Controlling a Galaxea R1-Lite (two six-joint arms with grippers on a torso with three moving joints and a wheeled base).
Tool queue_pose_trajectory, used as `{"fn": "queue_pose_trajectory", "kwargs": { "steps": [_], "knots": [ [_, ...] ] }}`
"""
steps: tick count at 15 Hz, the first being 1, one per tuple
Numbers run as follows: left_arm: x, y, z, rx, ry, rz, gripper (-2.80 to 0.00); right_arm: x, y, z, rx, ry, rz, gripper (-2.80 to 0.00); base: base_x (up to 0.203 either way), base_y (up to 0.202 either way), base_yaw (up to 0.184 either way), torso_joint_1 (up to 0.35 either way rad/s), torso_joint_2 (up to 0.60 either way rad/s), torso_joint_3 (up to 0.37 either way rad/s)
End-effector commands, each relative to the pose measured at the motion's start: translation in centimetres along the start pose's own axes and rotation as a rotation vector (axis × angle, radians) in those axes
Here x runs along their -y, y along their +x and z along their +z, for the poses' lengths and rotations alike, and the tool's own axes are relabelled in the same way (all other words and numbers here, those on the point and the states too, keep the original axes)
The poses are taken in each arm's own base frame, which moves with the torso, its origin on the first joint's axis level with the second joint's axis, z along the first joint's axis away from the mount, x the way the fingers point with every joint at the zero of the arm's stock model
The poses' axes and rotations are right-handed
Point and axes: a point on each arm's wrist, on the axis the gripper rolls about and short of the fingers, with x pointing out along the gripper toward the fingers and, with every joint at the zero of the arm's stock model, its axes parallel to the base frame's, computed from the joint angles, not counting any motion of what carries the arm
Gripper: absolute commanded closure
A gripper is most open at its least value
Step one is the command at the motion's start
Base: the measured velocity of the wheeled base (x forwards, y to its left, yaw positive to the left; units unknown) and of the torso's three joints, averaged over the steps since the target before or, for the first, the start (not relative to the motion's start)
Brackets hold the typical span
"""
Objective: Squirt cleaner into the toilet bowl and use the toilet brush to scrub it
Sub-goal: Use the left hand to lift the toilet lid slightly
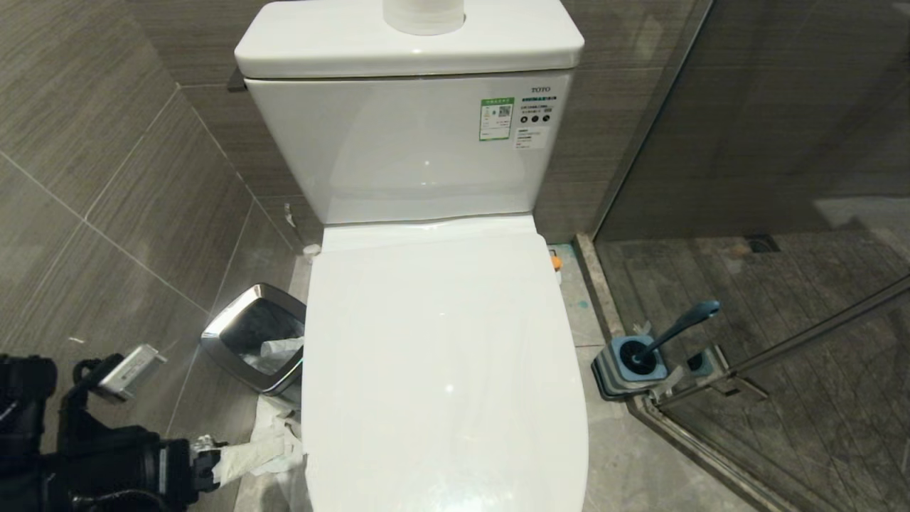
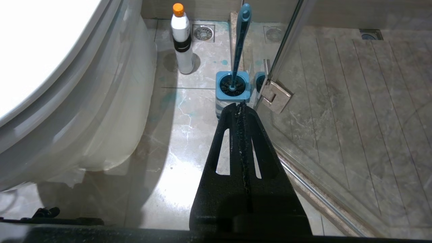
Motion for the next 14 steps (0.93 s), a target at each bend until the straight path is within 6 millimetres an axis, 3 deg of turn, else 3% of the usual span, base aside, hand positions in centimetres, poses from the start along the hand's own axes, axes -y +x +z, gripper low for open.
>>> {"fn": "queue_pose_trajectory", "kwargs": {
  "steps": [1,4,7,10,14],
  "knots": [
    [-1.7,2.5,0.0,-0.108,-0.009,0.029,-2.80,0.0,0.0,0.0,0.001,-0.001,0.000,0.00,0.000,0.000,0.000,0.000,0.00,0.000],
    [-2.2,3.7,-0.4,-0.168,-0.036,0.011,-2.80,0.0,0.0,0.0,0.001,0.000,0.000,0.00,0.000,0.000,0.000,0.000,0.00,0.000],
    [-2.0,4.0,-0.1,-0.185,-0.077,-0.184,-2.80,0.0,0.0,0.0,0.001,0.000,0.000,0.00,0.000,0.000,0.000,0.000,0.00,0.000],
    [-2.0,4.2,0.6,-0.184,-0.180,-0.234,-2.80,0.0,0.0,0.0,0.001,0.000,0.000,0.00,0.000,0.000,0.000,0.000,0.00,0.000],
    [-2.2,5.0,0.6,-0.195,-0.190,-0.247,-2.80,0.0,0.0,0.0,0.001,-0.001,0.000,0.00,0.000,0.000,0.000,0.000,0.00,0.000]
  ]
}}
